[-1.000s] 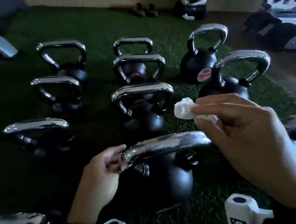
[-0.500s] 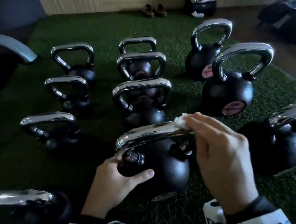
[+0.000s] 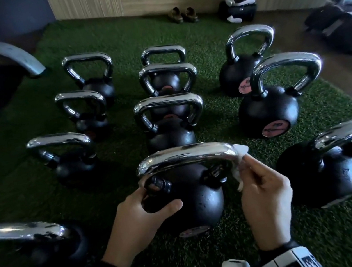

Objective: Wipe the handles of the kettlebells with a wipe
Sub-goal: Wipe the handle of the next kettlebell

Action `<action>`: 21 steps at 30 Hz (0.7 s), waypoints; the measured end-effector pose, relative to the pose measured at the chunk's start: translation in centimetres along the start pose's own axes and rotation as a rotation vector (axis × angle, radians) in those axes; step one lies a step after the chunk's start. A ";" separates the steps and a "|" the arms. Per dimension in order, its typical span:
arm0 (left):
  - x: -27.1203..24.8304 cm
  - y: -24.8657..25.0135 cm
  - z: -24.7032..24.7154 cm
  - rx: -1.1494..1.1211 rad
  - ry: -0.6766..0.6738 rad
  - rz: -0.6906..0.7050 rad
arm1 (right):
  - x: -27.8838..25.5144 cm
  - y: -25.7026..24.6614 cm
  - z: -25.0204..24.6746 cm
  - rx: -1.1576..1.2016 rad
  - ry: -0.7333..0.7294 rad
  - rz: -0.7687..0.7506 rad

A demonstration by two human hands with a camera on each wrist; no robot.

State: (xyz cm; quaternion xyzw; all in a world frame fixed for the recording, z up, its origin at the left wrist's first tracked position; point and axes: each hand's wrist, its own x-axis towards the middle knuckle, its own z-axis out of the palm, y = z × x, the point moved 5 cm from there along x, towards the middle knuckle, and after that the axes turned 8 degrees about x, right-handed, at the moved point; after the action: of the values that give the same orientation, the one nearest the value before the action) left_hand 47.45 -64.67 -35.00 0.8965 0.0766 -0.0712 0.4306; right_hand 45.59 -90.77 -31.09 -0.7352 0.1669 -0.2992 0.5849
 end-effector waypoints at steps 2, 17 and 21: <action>-0.1 0.0 0.0 0.001 0.012 0.000 | 0.0 -0.2 -0.1 0.009 0.010 -0.024; -3.2 2.8 -0.5 0.468 -0.124 0.118 | -1.3 1.2 -2.4 -0.040 -0.423 0.060; -4.3 4.4 2.1 -0.281 -0.398 0.076 | -3.1 -1.6 -1.8 0.104 -0.609 0.120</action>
State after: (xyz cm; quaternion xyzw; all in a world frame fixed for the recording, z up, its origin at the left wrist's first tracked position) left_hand 43.97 -69.39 -32.14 0.7983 -0.0344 -0.2186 0.5601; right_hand 41.86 -89.86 -30.08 -0.7491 0.0115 -0.0382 0.6613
